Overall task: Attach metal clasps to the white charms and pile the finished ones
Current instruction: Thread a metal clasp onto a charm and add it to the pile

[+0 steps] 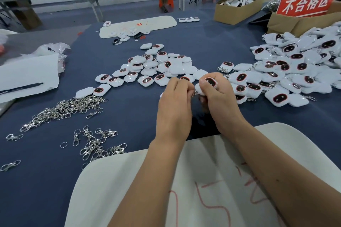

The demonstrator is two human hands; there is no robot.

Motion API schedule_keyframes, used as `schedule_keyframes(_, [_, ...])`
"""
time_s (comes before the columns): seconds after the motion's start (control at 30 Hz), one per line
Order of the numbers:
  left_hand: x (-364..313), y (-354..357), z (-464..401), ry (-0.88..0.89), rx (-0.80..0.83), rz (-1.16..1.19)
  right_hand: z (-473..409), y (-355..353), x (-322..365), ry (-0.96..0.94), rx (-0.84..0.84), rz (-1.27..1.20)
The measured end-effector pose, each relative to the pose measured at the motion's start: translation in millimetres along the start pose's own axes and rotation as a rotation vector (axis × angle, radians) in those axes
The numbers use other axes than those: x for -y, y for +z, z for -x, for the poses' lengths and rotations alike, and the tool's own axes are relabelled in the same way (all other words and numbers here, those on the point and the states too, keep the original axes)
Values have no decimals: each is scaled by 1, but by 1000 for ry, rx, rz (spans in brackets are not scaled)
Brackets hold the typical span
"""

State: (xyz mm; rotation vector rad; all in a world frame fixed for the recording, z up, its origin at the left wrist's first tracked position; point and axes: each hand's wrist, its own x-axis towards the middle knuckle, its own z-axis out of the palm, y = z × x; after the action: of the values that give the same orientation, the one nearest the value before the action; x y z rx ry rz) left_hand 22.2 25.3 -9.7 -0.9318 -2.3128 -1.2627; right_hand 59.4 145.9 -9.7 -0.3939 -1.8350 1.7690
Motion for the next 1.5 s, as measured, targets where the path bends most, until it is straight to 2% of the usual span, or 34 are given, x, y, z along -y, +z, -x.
schedule_keyframes(0.07, [2,0,-2,-1,-38,95,1,-1,2,48,28,-124])
schedule_keyframes(0.23, [5,-1,-4,-132,-31,255,0,-6,6,117,82,-305])
schedule_keyframes(0.4, [0,1,-5,-214,-23,358,-1,-7,4,130,144,-344])
schedule_keyframes(0.67, [4,-10,-11,-391,-176,608,1,-8,1,63,205,-317])
schedule_keyframes(0.83, [8,-13,-12,-448,-185,682,1,-9,1,66,232,-338])
schedule_keyframes(1.0, [10,-14,-12,-424,-122,648,2,-10,2,62,243,-342])
schedule_keyframes(1.27, [13,-16,-12,-311,-79,375,1,-9,-2,35,219,-291])
schedule_keyframes(1.5, [13,-18,-9,-42,95,-66,0,-8,-11,-141,192,1])
